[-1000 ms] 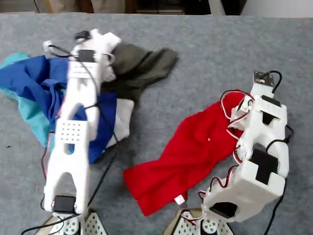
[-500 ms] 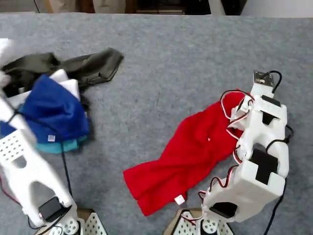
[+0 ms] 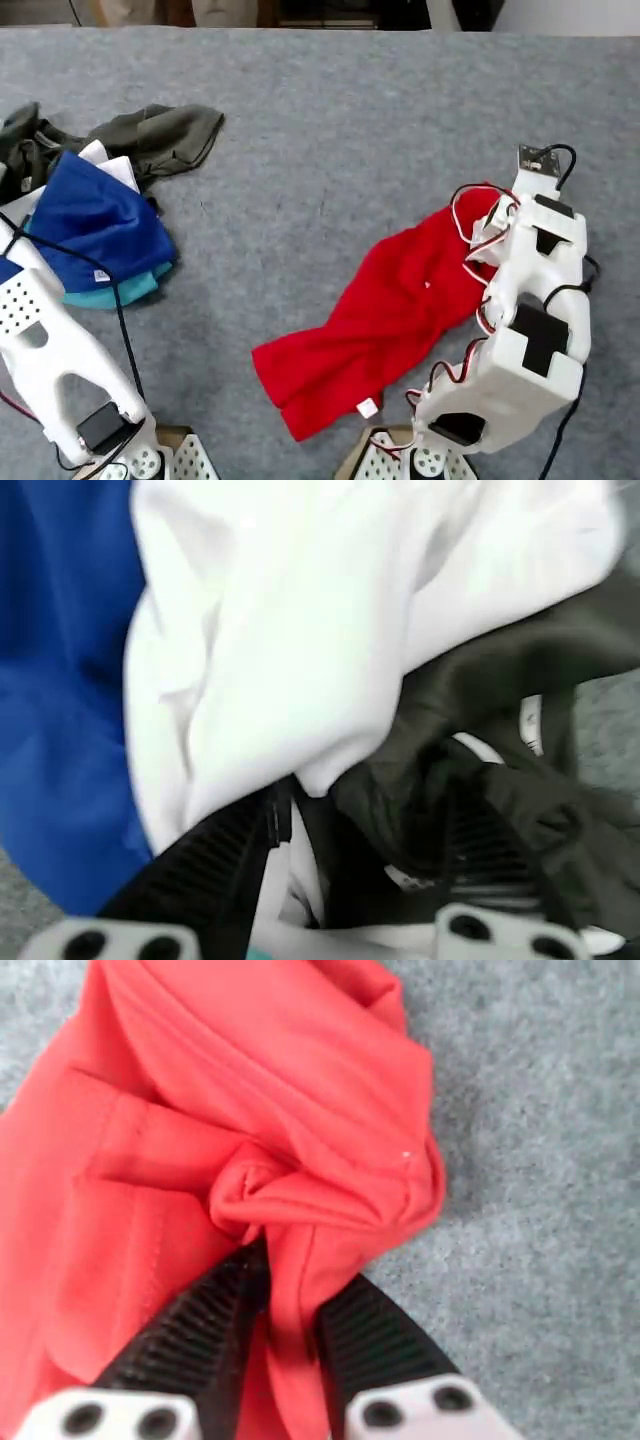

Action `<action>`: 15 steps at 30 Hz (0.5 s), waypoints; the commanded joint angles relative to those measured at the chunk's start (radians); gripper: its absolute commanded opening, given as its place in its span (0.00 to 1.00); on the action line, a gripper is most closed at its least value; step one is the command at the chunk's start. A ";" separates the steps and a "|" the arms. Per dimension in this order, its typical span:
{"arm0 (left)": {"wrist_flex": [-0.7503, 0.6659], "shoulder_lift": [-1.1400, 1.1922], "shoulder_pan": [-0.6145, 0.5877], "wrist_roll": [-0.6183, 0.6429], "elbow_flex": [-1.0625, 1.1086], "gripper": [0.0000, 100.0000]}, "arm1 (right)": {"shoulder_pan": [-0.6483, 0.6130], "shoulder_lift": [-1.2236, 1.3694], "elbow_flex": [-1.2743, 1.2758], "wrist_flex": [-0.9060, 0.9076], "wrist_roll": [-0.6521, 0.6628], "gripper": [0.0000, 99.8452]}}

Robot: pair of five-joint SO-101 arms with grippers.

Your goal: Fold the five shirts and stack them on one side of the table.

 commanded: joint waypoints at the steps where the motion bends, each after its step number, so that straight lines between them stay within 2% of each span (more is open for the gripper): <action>1: 0.011 -0.188 0.017 0.000 -0.038 0.29 | -0.039 -0.004 0.008 -0.021 0.002 0.01; 4: 0.012 -0.272 0.058 -0.009 0.014 0.29 | -0.039 -0.004 0.008 -0.021 0.002 0.01; 9: 0.012 -0.352 0.104 -0.164 0.206 0.29 | -0.039 -0.004 0.008 -0.021 0.005 0.01; 15: 0.012 -0.400 -0.120 -0.307 0.388 0.25 | -0.039 -0.004 0.010 -0.020 0.003 0.01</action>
